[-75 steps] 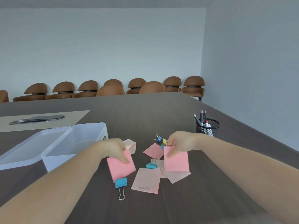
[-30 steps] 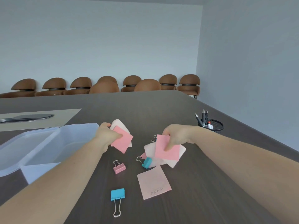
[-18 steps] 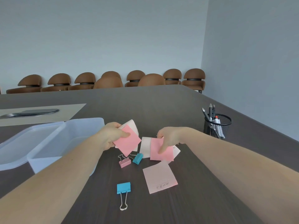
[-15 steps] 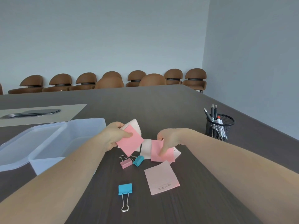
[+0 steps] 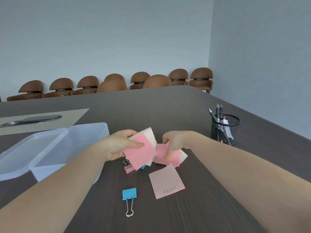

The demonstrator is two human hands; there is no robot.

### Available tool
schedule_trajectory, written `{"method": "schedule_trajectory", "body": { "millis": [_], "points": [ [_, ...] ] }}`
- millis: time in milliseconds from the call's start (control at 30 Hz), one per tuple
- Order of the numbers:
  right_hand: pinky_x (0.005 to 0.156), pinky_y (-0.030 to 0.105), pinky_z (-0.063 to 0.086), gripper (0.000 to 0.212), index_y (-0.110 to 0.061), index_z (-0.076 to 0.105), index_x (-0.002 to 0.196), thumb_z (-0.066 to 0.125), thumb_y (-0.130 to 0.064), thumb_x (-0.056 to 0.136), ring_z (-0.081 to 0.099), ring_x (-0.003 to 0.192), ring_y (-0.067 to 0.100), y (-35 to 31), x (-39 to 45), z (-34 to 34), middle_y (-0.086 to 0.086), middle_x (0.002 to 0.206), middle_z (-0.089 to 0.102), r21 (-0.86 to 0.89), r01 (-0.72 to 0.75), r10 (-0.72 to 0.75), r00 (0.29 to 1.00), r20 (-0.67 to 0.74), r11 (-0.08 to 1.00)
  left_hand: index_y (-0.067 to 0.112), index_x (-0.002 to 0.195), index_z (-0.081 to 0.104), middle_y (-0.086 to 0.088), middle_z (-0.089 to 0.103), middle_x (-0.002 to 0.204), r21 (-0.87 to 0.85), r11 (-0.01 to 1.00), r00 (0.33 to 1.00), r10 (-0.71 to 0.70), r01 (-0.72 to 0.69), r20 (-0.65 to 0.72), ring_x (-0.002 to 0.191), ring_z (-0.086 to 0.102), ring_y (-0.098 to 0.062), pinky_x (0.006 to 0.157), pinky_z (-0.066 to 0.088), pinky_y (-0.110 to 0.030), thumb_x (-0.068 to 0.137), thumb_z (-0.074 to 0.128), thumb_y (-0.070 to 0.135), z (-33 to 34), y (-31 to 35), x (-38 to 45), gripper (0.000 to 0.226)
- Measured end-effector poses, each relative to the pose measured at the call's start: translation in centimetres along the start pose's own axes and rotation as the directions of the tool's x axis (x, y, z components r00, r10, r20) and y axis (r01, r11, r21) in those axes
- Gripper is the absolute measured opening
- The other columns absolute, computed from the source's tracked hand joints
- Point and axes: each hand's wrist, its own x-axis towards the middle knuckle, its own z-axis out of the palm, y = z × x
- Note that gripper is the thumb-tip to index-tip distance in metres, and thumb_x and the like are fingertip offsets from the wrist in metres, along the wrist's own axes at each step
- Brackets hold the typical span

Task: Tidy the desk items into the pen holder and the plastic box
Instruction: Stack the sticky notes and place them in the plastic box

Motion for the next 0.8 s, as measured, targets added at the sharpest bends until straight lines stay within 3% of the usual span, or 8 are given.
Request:
{"method": "schedule_trajectory", "body": {
  "millis": [100, 200, 300, 400, 467, 567, 700, 800],
  "points": [
    [0.062, 0.026, 0.040, 0.047, -0.006, 0.054, 0.120, 0.074, -0.010, 0.077, 0.048, 0.087, 0.023, 0.8, -0.1, 0.3, 0.006, 0.112, 0.050, 0.180, 0.029, -0.010, 0.994, -0.108, 0.983, 0.012, 0.104, 0.059, -0.008, 0.068, 0.099, 0.015, 1.000, 0.999, -0.012, 0.012, 0.043, 0.088, 0.066, -0.021, 0.071, 0.056, -0.030, 0.086, 0.065, -0.002, 1.0, 0.2, -0.3, 0.023],
    [0.053, 0.023, 0.037, 0.047, -0.017, 0.048, 0.118, 0.070, -0.007, 0.077, 0.046, 0.072, 0.015, 1.5, -0.6, -0.2, -0.001, 0.092, 0.046, 0.410, 0.065, 0.033, 0.973, -0.228, 0.910, 0.012, 0.112, 0.058, -0.008, 0.068, 0.105, 0.049, 0.999, 0.994, -0.027, 0.021, 0.107, 0.094, 0.068, -0.022, 0.075, 0.057, -0.032, 0.085, 0.066, -0.002, 2.3, 0.2, -0.8, 0.030],
    [0.060, 0.023, 0.043, 0.059, -0.020, 0.046, 0.129, 0.071, -0.006, 0.077, 0.051, 0.088, 0.020, 2.0, -1.6, -1.1, 0.001, 0.102, 0.048, 0.591, 0.120, 0.080, 0.950, -0.301, 0.797, 0.014, 0.112, 0.059, -0.006, 0.070, 0.108, 0.044, 0.999, 0.987, -0.008, 0.001, 0.158, 0.101, 0.068, -0.022, 0.085, 0.057, -0.038, 0.085, 0.066, -0.003, 3.7, 0.1, -1.1, 0.033],
    [0.074, 0.030, 0.047, 0.050, -0.014, 0.053, 0.123, 0.072, -0.006, 0.077, 0.054, 0.096, 0.023, 2.6, -2.3, -1.6, 0.008, 0.117, 0.056, 0.641, 0.143, 0.110, 0.935, -0.338, 0.754, 0.015, 0.105, 0.062, -0.009, 0.070, 0.109, 0.032, 0.999, 0.987, -0.008, 0.003, 0.162, 0.109, 0.066, -0.029, 0.100, 0.049, -0.049, 0.085, 0.067, -0.002, 4.9, 0.1, -1.5, 0.027],
    [0.073, 0.034, 0.045, 0.043, -0.010, 0.056, 0.116, 0.072, -0.005, 0.077, 0.056, 0.090, 0.024, 3.0, -2.9, -1.7, 0.011, 0.113, 0.060, 0.667, 0.143, 0.111, 0.940, -0.324, 0.732, 0.013, 0.103, 0.061, -0.009, 0.070, 0.106, 0.000, 1.000, 0.987, -0.005, 0.005, 0.163, 0.103, 0.067, -0.027, 0.095, 0.052, -0.047, 0.085, 0.067, -0.002, 5.5, 0.0, -1.7, 0.024],
    [0.071, 0.035, 0.041, 0.034, -0.009, 0.056, 0.107, 0.070, -0.001, 0.077, 0.055, 0.086, 0.023, 3.5, -3.9, -1.5, 0.007, 0.101, 0.057, 0.706, 0.150, 0.082, 0.956, -0.283, 0.692, 0.013, 0.102, 0.058, -0.006, 0.069, 0.101, 0.015, 1.000, 0.991, -0.026, 0.024, 0.128, 0.091, 0.068, -0.019, 0.075, 0.057, -0.032, 0.085, 0.067, -0.002, 6.4, -0.4, -2.0, 0.024],
    [0.073, 0.037, 0.044, 0.032, -0.012, 0.054, 0.102, 0.069, 0.000, 0.077, 0.059, 0.088, 0.025, 3.6, -4.6, -1.1, 0.008, 0.104, 0.058, 0.719, 0.151, 0.054, 0.966, -0.254, 0.678, 0.014, 0.107, 0.056, -0.012, 0.068, 0.112, 0.316, 0.947, 0.996, -0.074, 0.054, 0.053, 0.104, 0.067, -0.027, 0.089, 0.053, -0.046, 0.074, 0.077, 0.007, 7.0, -1.3, -2.0, 0.040],
    [0.071, 0.038, 0.041, 0.033, -0.011, 0.053, 0.103, 0.069, 0.001, 0.077, 0.057, 0.086, 0.026, 3.8, -5.0, -0.7, 0.010, 0.103, 0.057, 0.732, 0.156, 0.045, 0.968, -0.248, 0.663, 0.017, 0.112, 0.054, -0.008, 0.064, 0.113, 0.510, 0.857, 0.997, -0.069, 0.071, -0.023, 0.106, 0.064, -0.025, 0.085, 0.054, -0.038, 0.068, 0.081, 0.017, 7.4, -1.9, -2.1, 0.051]
  ]
}}
